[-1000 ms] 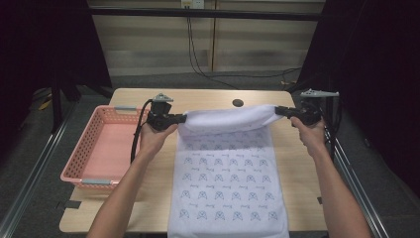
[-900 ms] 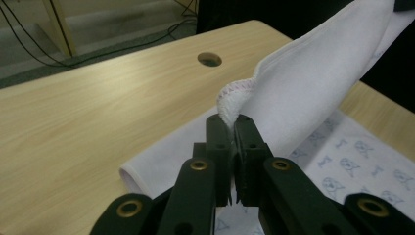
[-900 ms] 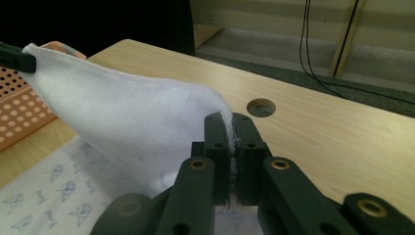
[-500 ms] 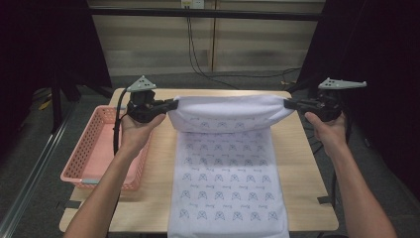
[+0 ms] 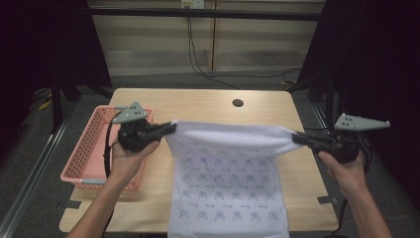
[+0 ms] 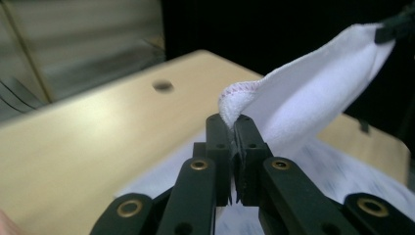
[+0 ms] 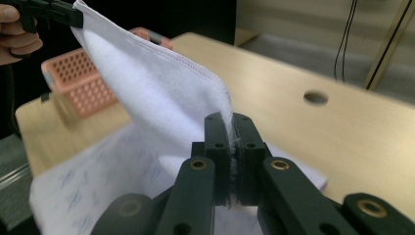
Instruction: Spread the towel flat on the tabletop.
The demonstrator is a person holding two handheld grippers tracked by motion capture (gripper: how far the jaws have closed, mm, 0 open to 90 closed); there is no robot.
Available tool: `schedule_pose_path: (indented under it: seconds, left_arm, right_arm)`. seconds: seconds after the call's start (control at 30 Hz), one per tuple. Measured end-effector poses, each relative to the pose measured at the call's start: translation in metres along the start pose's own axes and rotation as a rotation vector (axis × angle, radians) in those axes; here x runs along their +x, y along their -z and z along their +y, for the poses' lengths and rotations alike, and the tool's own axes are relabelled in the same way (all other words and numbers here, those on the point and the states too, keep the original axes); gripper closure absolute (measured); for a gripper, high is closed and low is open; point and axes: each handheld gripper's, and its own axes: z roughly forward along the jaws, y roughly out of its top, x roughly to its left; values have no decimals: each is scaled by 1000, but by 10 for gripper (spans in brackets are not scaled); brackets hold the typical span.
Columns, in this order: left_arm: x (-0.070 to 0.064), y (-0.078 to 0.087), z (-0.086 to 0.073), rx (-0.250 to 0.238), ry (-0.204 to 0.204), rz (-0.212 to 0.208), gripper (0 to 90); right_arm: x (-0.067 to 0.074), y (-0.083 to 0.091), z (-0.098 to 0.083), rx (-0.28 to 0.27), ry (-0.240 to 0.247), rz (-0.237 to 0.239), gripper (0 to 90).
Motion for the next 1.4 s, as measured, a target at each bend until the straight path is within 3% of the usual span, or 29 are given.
schedule_pose_path:
  seconds: [0.1, 0.2, 0.27, 0.37, 0.43, 0.6, 0.73, 0.8, 0.87, 0.93, 1.0, 1.17, 1.27, 1.3, 1.4]
  left_arm:
    - [-8, 1, -18, 20, 36, -46, 872]
    - [-19, 7, -28, 42, 13, -52, 872]
    - [-22, 12, -36, 45, 25, -54, 872]
    - [-24, 15, -51, 59, 27, -42, 870]
    - [-28, 14, -66, 74, 44, -60, 869]
    - [-39, 10, -109, 133, 49, -69, 868]
    - [-43, 10, -135, 161, 83, -101, 858]
    - [-47, 12, -139, 190, 55, -149, 848]
    - [-51, 15, -141, 206, 52, -155, 844]
    - [-54, 18, -144, 221, 65, -161, 839]
    - [-56, 23, -147, 234, 63, -192, 822]
    - [-61, 38, -149, 230, 52, -250, 801]
    - [-59, 46, -146, 217, 58, -251, 759]
    - [-57, 46, -145, 213, 60, -234, 756]
    - [-50, 37, -142, 203, 88, -221, 735]
  right_arm:
    - [7, 12, -20, 5, -23, 19, 873]
    - [18, 20, -30, 12, -12, 20, 873]
    - [26, 22, -40, 25, -15, 33, 872]
    - [36, 19, -55, 59, -15, 56, 872]
    - [43, 15, -67, 91, 1, 55, 871]
    - [47, 4, -103, 179, -35, 94, 869]
    - [53, -4, -129, 245, -59, 124, 866]
    - [56, -5, -136, 271, -60, 138, 863]
    - [58, -4, -141, 290, -52, 148, 847]
    - [60, 0, -144, 286, -65, 156, 820]
    - [66, 7, -146, 265, -31, 143, 805]
    - [73, 12, -148, 270, -32, 183, 779]
    - [74, 15, -144, 269, -17, 193, 707]
    - [74, 18, -143, 257, -19, 205, 707]
    - [70, 21, -139, 234, -18, 192, 704]
